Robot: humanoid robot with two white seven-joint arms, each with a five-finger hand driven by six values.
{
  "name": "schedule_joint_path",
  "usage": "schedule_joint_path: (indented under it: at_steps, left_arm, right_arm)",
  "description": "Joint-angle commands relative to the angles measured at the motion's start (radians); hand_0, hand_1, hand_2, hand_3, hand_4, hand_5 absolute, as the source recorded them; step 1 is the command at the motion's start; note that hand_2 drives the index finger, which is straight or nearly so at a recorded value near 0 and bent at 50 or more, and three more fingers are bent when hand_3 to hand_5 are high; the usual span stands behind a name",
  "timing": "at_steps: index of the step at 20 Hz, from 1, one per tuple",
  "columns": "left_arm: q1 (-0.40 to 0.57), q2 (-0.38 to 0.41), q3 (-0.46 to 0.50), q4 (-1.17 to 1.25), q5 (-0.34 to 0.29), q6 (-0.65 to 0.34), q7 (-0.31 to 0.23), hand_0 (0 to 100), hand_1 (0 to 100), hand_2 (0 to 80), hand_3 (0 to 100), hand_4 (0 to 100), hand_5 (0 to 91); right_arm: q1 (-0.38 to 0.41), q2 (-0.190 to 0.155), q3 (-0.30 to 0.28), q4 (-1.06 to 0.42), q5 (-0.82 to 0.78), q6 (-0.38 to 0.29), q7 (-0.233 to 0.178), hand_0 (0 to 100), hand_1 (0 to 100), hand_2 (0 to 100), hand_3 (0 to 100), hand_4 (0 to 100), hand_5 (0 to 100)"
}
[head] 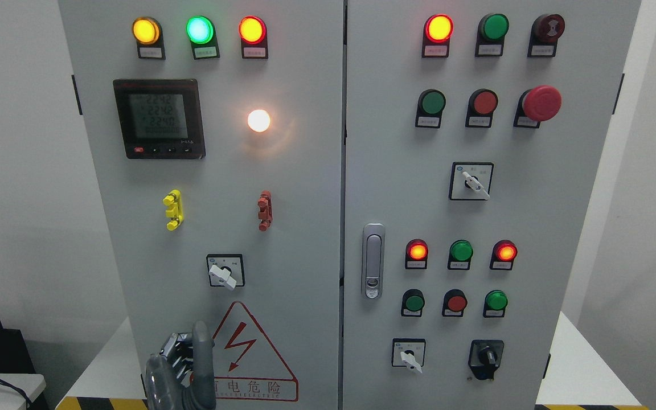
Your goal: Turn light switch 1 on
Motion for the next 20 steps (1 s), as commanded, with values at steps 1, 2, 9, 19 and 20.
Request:
schedule_joint_path:
  at_steps: [1,2,9,19,20]
  left_arm:
    - [0.214,0.037,0.270,0.144,0.020,-0.219,-0.112,11,21,51.5,84,82,53.2]
    - [0.233,0.040,0.319,0.185,0.020,-0.271,-0.133,11,21,49.5,83,81,48.8]
    - [0.300,0.050,0.639,0.432,0.129,-0.454,-0.291,10,16,29.2,59,62,25.4]
    - [0.403,0.061,0.876,0.894,0.201,-0.668,-0.497,9,13,21.4,44,46,13.3]
    - [0.415,0.070,0.876,0.945,0.201,-0.684,-0.500,9,13,20.8,42,45,11.9]
  right_arm:
    - [0.000,0.000,0.000,-0.001,-0.018,0.000,0.000,12,39,0,0,0,0]
    - [0.000,0.000,0.000,-0.001,-0.017,0.000,0.001,12,39,0,0,0,0]
    - [0.000,0.000,0.000,-0.001,-0.018,0.000,0.000,12,39,0,0,0,0]
    - [0.000,0.000,0.000,-0.001,-0.018,0.000,0.001,12,39,0,0,0,0]
    - [0.000,0.000,0.000,0.000,-0.018,0.000,0.000,12,39,0,0,0,0]
